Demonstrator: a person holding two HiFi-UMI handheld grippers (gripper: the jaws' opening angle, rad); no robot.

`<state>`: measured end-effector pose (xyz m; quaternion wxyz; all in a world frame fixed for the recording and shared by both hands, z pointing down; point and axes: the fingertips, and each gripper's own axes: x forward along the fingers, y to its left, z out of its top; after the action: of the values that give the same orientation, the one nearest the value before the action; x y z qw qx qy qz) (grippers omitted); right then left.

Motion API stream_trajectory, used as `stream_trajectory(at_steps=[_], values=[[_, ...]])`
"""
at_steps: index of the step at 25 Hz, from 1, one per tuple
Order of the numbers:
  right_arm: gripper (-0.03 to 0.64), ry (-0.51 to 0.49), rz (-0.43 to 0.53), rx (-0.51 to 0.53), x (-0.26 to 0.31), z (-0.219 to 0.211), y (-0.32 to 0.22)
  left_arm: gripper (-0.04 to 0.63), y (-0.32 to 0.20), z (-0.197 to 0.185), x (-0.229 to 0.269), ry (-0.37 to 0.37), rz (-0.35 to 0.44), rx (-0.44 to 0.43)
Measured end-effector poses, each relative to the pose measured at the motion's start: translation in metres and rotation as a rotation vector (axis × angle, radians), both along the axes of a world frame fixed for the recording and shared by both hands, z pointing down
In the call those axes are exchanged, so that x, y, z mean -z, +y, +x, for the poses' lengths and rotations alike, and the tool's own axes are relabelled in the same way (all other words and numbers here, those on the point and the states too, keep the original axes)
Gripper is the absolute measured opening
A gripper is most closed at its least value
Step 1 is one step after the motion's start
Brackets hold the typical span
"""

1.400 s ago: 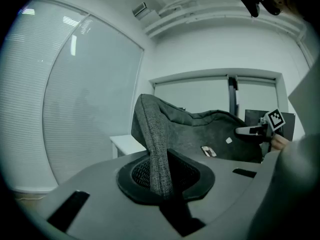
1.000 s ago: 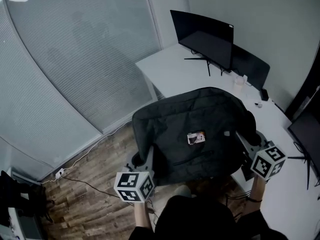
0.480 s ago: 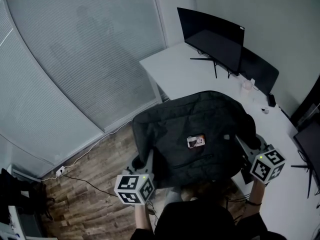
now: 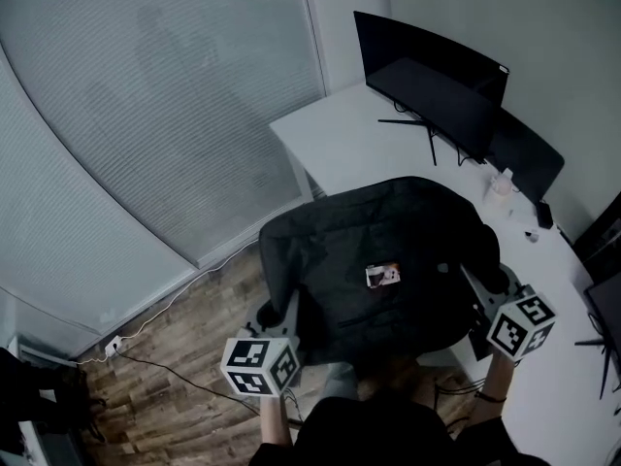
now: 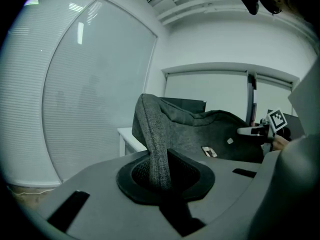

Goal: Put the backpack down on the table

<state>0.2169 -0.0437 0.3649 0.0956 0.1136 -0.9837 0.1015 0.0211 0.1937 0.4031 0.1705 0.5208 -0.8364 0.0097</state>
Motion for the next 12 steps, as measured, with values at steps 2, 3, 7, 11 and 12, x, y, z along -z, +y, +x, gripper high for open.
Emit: stream_trajectory(at_steps=[2,3,7,11,12], values=[[0.109,-0.001,-0.001,-0.012,0.001,-0.017,-0.005,0.049,-0.008,-0.02,0.002,0.0,-0.001,-0.012],[0.109,-0.002,-0.004,-0.018,0.001,-0.025,-0.007,0.049,-0.01,-0.029,0.003,0.0,-0.001,-0.018],[0.109,-0.007,-0.004,-0.039,0.003,-0.051,-0.012,0.049,-0.019,-0.061,0.005,-0.005,-0.001,-0.038],[0.109,-0.009,-0.008,-0.065,0.004,-0.085,-0.018,0.049,-0.03,-0.101,0.007,-0.006,-0.001,-0.064],[0.109,-0.01,-0.008,-0.072,0.004,-0.092,-0.019,0.049,-0.032,-0.109,0.007,-0.008,-0.001,-0.07]])
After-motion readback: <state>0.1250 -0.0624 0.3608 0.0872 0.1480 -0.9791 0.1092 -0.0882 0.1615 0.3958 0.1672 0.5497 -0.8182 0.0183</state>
